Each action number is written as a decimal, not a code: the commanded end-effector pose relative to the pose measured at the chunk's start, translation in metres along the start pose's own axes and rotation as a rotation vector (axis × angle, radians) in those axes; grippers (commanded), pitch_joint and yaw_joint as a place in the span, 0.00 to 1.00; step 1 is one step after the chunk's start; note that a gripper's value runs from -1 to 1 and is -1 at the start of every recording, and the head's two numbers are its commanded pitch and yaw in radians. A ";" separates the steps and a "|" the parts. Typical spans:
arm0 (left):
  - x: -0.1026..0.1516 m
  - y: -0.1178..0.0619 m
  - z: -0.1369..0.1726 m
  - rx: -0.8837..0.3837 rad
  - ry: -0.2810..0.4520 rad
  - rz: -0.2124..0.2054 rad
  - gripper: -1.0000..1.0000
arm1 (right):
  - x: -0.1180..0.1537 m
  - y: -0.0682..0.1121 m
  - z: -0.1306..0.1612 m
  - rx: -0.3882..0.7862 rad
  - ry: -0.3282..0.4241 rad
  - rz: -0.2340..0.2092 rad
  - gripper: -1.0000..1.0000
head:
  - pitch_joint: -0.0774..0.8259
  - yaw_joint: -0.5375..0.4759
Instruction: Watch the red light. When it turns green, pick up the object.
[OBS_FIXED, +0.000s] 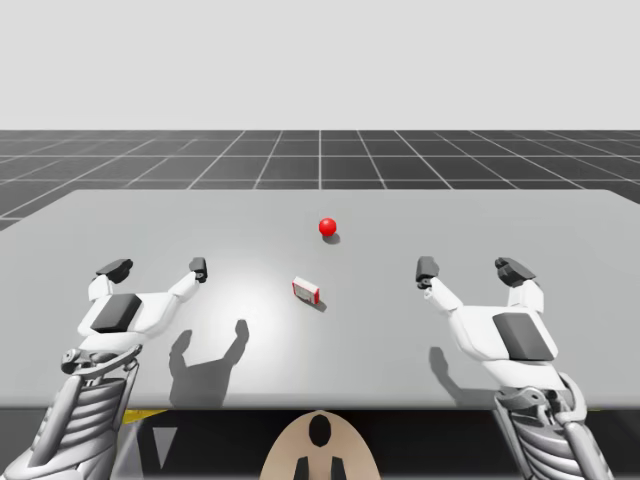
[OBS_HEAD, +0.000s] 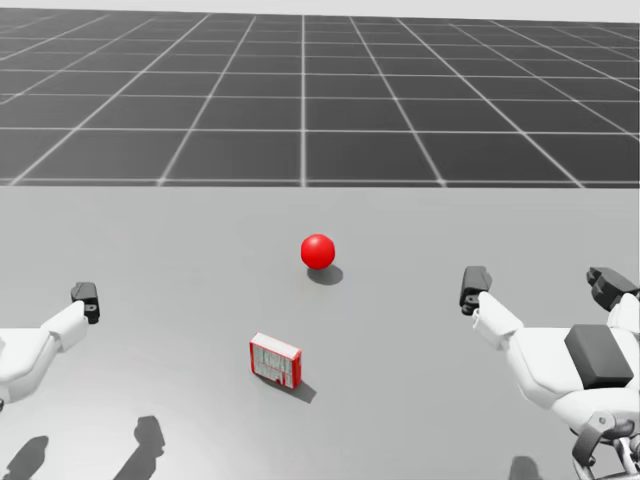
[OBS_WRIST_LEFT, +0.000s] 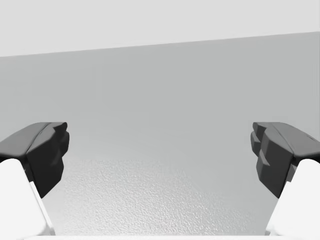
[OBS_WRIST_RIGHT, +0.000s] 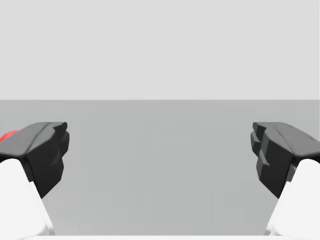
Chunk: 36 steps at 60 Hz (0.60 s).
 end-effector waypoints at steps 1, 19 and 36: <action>0.000 0.000 0.000 0.001 -0.001 -0.002 0.00 | -0.001 0.004 0.001 -0.001 0.006 -0.020 0.00 | 0.54 0.49; 0.000 0.000 0.000 -0.001 -0.002 -0.003 0.00 | -0.001 0.004 0.002 0.001 0.006 -0.019 0.00 | 0.55 0.50; 0.000 -0.001 0.000 -0.002 0.000 -0.003 0.00 | -0.001 0.003 0.002 0.003 0.008 -0.020 0.00 | 0.64 0.52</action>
